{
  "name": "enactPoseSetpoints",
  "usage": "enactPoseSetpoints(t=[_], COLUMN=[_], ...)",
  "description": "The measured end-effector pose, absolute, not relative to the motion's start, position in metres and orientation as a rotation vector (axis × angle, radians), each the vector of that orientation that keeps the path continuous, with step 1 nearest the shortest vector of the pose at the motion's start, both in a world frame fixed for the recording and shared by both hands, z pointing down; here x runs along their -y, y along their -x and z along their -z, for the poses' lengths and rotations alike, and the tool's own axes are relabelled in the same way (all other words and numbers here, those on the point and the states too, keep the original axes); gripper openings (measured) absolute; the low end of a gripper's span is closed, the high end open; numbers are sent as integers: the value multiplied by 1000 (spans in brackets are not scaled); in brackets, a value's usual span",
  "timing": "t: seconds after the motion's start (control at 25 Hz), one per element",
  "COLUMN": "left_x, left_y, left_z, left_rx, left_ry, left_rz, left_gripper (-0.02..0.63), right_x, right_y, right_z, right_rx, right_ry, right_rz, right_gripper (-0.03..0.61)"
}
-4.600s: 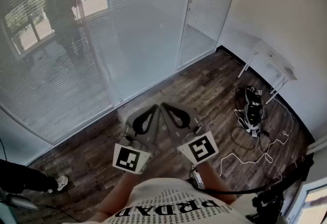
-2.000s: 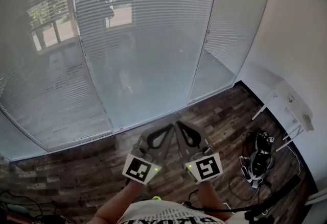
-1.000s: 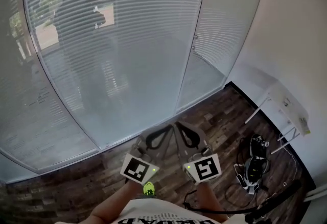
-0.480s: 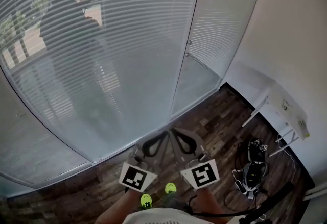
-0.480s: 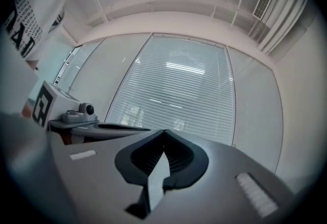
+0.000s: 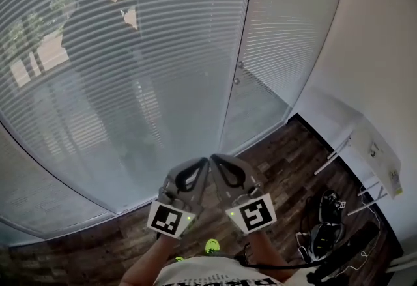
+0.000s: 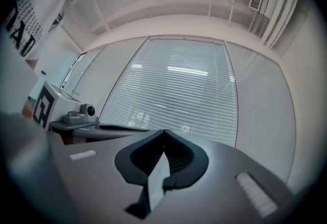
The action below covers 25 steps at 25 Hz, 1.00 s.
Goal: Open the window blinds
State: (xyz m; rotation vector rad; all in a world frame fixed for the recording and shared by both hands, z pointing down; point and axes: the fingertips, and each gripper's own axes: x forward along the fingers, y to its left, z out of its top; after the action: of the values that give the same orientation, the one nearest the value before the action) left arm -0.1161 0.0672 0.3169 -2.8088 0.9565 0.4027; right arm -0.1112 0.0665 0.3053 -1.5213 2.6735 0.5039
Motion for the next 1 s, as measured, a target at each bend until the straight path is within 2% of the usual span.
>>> enactPoseSetpoints(t=[0.48,1.0], left_x=[0,27], left_y=[19,9], left_z=[-321,-318], left_rx=[-1042,-1039], left_ry=[2782,2808], left_rz=[-322,-323], left_gripper=[-9,-9], right_x=[0,25], right_y=[14,4], right_z=[-307,-306], right_rx=[-2689,-2688], right_ry=[1439,1451], right_rz=[-454,-444], right_gripper=[8,8])
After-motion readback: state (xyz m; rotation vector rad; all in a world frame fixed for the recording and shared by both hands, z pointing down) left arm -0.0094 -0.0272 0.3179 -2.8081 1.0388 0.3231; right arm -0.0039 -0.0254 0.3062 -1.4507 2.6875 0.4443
